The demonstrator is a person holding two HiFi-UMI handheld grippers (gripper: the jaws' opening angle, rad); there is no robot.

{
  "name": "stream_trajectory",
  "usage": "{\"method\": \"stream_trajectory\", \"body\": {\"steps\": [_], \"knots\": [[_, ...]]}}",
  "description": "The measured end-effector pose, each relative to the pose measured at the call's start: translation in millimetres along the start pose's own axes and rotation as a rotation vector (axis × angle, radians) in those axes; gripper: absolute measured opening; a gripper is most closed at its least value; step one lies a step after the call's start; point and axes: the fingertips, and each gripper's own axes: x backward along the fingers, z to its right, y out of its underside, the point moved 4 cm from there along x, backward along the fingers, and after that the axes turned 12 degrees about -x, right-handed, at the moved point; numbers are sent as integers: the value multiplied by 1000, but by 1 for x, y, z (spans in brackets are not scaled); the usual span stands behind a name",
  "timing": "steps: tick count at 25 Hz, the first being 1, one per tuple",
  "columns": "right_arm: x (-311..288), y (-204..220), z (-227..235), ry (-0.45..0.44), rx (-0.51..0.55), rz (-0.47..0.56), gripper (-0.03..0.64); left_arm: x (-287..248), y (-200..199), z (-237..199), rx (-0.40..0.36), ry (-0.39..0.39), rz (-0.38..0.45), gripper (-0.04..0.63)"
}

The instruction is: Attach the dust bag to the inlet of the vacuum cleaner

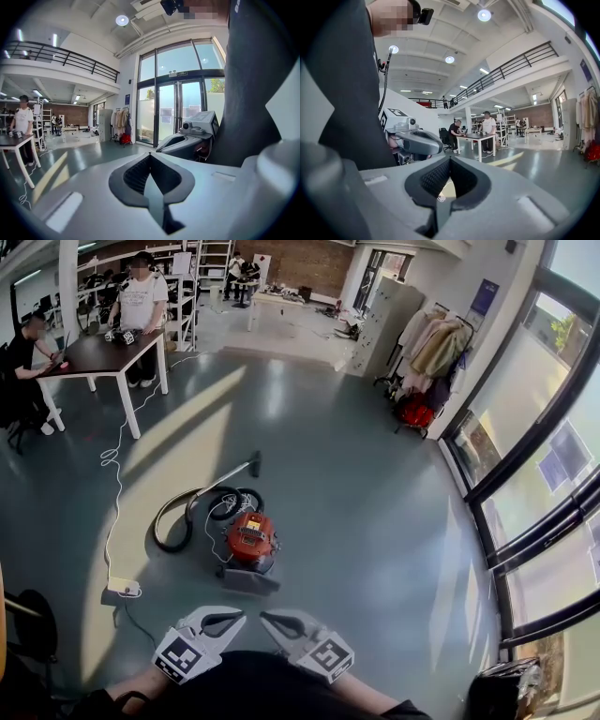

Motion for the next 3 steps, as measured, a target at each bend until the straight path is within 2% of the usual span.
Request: {"method": "stream_trajectory", "body": {"steps": [3], "knots": [[-2, 1, -2, 5, -1, -1, -8, 2, 2, -1, 0, 4, 0, 15]]}}
